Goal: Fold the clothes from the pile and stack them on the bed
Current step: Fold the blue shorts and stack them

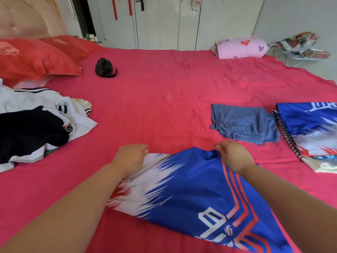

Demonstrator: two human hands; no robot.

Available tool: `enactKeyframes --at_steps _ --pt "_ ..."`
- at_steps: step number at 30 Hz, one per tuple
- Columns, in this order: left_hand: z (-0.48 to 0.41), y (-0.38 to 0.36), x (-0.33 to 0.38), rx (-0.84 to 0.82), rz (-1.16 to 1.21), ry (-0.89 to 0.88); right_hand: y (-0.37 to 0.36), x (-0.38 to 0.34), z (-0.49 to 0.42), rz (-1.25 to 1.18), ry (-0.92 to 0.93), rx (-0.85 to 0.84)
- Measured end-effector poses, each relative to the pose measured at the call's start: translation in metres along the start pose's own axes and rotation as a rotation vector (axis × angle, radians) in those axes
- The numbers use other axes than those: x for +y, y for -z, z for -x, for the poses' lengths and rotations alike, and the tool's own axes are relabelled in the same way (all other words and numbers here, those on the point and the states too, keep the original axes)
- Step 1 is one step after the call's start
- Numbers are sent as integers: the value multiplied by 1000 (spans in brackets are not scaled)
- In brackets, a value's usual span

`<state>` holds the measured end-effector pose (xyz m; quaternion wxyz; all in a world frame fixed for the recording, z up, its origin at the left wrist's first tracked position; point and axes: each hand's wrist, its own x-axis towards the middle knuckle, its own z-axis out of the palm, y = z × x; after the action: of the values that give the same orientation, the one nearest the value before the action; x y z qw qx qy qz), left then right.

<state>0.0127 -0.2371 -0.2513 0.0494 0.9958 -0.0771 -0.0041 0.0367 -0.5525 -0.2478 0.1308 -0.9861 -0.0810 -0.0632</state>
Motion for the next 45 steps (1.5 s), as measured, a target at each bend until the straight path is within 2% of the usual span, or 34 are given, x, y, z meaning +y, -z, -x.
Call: enactKeyframes --at_steps 2,4,5,10,14,16,18,19,21,23,24,26,27,29,31,33,34,36,41,43,45 --pt "-6 -8 -3 -83 -33 -8 -10 -9 -11 -20 15 -99" --pt "-9 -14 -5 -149 -59 -8 -19 -13 -17 75 15 -254" --pt "-10 -15 -6 -144 -75 9 -22 -13 -19 133 21 -275" --pt "-15 -12 -21 203 -76 208 -15 -16 -31 122 -104 21" --pt "-8 -22 -29 193 -73 348 -20 -8 -31 160 -263 -13" --pt "-4 -24 -29 276 34 317 -25 1 -17 140 -233 22" --pt "3 -25 -24 392 120 151 -29 7 3 115 -118 96" --pt "10 -28 -20 398 123 52 -31 10 16 120 -78 64" --pt "27 -36 -12 195 50 -90 -35 21 39 230 -85 -125" --pt "42 -45 -10 -68 -58 -96 -32 37 54 316 -234 -289" --pt "45 -47 -10 -127 -87 -63 -26 41 56 327 -308 -309" --pt "44 -42 -5 -128 -92 -11 -11 38 58 360 -385 -257" --pt "44 -37 2 -101 -74 3 -6 31 58 378 -367 -211" --pt "42 -30 17 -24 -48 1 -5 9 60 319 -209 -114" --pt "48 -33 30 -30 -17 -17 -15 -19 72 205 7 -72" --pt "60 -44 30 -100 -5 -20 -28 -38 91 171 93 -137" --pt "65 -50 25 -133 0 -15 -33 -39 103 177 56 -236" --pt "71 -58 15 -161 -13 -16 -44 -23 127 180 -50 -306" --pt "70 -46 10 -143 -57 22 -21 -4 143 274 -247 -355" --pt "71 -41 8 -109 -34 57 -10 -14 135 260 -248 -296" --pt "76 -38 8 -78 -5 102 -9 -20 132 179 -157 -194"
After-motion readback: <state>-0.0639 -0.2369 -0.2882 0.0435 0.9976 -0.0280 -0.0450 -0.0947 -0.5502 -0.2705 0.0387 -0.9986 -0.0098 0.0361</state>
